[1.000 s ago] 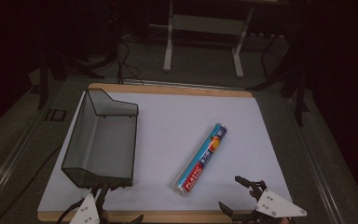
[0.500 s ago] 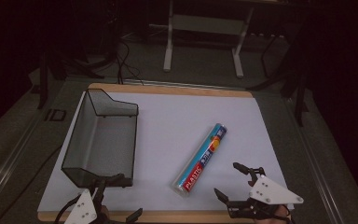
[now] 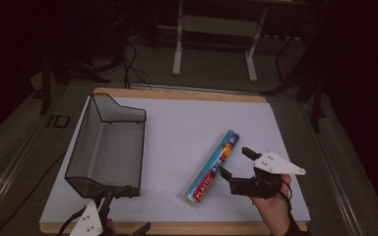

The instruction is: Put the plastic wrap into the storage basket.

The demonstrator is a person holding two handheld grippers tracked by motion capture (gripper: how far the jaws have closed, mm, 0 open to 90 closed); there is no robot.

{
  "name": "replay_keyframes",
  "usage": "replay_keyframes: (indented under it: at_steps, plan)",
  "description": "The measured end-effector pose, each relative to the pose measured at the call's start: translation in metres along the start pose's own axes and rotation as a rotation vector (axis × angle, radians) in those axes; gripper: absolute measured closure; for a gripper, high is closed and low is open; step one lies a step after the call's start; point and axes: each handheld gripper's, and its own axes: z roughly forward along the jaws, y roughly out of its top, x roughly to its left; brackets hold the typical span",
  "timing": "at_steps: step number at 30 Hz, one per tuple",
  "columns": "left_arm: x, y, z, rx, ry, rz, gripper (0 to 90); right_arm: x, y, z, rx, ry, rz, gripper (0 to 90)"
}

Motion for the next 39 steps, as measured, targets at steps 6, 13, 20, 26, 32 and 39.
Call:
replay_keyframes:
  at_steps: [6, 13, 20, 26, 32, 39]
  plan:
    - [-0.001, 0.000, 0.000, 0.003, -0.004, -0.002, 3.6, -0.012, 0.002, 0.021, 0.063, -0.031, 0.129, 9.4]
    - [-0.002, -0.001, 0.000, 0.005, -0.010, -0.004, 3.6, -0.019, 0.000, 0.040, 0.171, -0.084, 0.227, 9.6]
    - [-0.002, -0.001, 0.001, 0.005, -0.010, -0.002, 3.6, -0.031, -0.001, 0.059, 0.221, -0.110, 0.403, 10.0]
    - [-0.003, -0.001, 0.000, 0.008, -0.008, 0.008, 3.7, -0.045, -0.009, 0.076, 0.257, -0.128, 0.541, 12.6]
    - [-0.003, -0.001, 0.000, 0.007, -0.009, 0.007, 3.7, -0.049, -0.021, 0.092, 0.302, -0.162, 0.610, 14.1]
    - [-0.003, -0.001, 0.000, 0.007, -0.009, 0.006, 3.7, -0.058, -0.041, 0.106, 0.330, -0.184, 0.733, 14.8]
